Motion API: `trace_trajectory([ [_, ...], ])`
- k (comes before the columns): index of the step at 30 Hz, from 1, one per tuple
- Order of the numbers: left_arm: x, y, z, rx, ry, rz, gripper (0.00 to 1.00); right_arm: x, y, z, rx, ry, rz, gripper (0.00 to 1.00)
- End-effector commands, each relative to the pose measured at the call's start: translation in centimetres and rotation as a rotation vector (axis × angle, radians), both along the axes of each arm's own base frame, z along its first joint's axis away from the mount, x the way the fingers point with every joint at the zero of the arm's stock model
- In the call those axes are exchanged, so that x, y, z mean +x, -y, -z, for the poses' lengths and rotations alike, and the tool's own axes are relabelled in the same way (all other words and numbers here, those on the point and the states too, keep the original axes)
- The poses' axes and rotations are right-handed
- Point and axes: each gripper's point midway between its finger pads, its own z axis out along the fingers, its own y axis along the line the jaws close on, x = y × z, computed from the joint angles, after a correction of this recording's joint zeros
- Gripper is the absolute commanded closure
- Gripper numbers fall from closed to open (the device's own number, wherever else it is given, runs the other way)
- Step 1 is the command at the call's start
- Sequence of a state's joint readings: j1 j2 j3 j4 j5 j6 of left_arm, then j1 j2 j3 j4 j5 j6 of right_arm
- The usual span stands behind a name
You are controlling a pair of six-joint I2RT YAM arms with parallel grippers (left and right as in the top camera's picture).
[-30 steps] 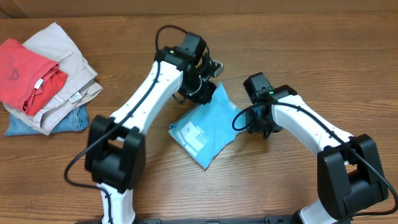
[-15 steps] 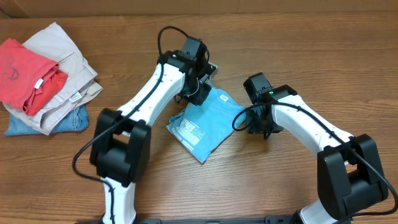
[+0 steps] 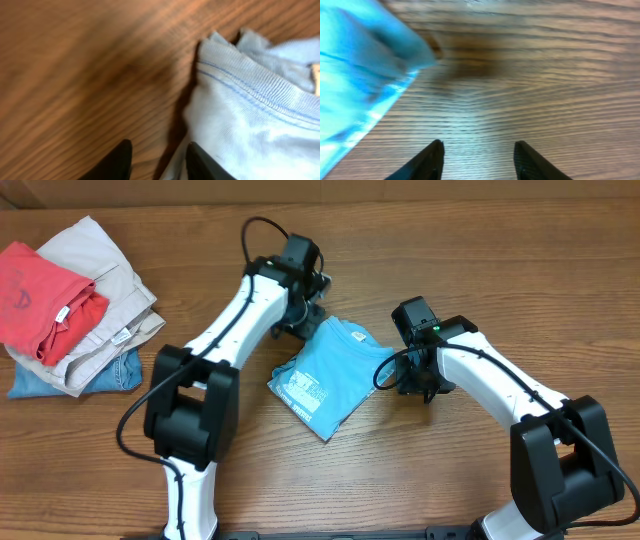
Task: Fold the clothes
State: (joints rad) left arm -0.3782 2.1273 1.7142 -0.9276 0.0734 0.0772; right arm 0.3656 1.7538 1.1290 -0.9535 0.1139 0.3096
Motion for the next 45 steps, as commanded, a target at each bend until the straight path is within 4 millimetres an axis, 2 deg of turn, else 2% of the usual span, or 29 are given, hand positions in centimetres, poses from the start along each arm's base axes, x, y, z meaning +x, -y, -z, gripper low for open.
trace_trajectory([
  [1, 1.7, -1.4, -6.2, -0.041, 0.126, -0.083, 0.50, 1.7, -2.5, -2.4, 0.144, 0.059, -0.013, 0.48],
  [5, 1.0, -1.6, -5.5, -0.094, 0.066, -0.097, 0.43, 2.0, -7.0, -3.4, 0.394, 0.053, -0.069, 0.45],
  [7, 0.3, -1.1, -4.6, -0.142, 0.019, -0.084, 0.43, 2.5, -8.1, -3.9, 0.455, 0.071, -0.083, 0.43],
  [11, -0.9, -0.4, -2.2, -0.182, -0.060, -0.049, 0.41, 3.4, -7.8, -3.6, 0.435, 0.097, -0.034, 0.43],
  [15, -2.4, 0.5, 0.1, -0.225, -0.146, -0.005, 0.41, 3.2, -7.3, -2.6, 0.405, 0.072, -0.014, 0.42],
  [22, -4.1, 0.0, 3.5, -0.185, -0.268, -0.022, 0.40, 3.4, -7.4, -0.4, 0.391, 0.037, -0.008, 0.41],
  [27, -6.0, -0.6, 4.9, -0.153, -0.367, -0.035, 0.43, 4.0, -6.0, 0.6, 0.326, 0.050, 0.014, 0.47],
  [29, -6.8, -0.9, 5.5, -0.136, -0.409, -0.040, 0.47, 4.1, -5.3, 1.0, 0.299, 0.049, 0.026, 0.55],
  [32, -8.0, -1.4, 6.4, -0.108, -0.475, -0.051, 0.68, 4.7, -4.2, 1.6, 0.256, 0.062, 0.044, 0.68],
  [35, -9.0, -1.5, 6.8, -0.101, -0.529, -0.081, 0.78, 5.6, -3.9, 1.6, 0.257, 0.095, 0.033, 0.70],
  [37, -9.6, -1.0, 6.4, -0.138, -0.563, -0.087, 0.84, 6.3, -3.8, 1.5, 0.261, 0.119, 0.006, 0.70],
  [40, -10.5, -0.1, 5.8, -0.172, -0.611, -0.109, 0.89, 6.7, -3.9, 1.4, 0.260, 0.140, -0.035, 0.70],
  [45, -11.7, -0.3, 5.5, -0.123, -0.687, -0.255, 0.87, 7.2, -3.9, 1.3, 0.255, 0.160, -0.089, 0.67],
])
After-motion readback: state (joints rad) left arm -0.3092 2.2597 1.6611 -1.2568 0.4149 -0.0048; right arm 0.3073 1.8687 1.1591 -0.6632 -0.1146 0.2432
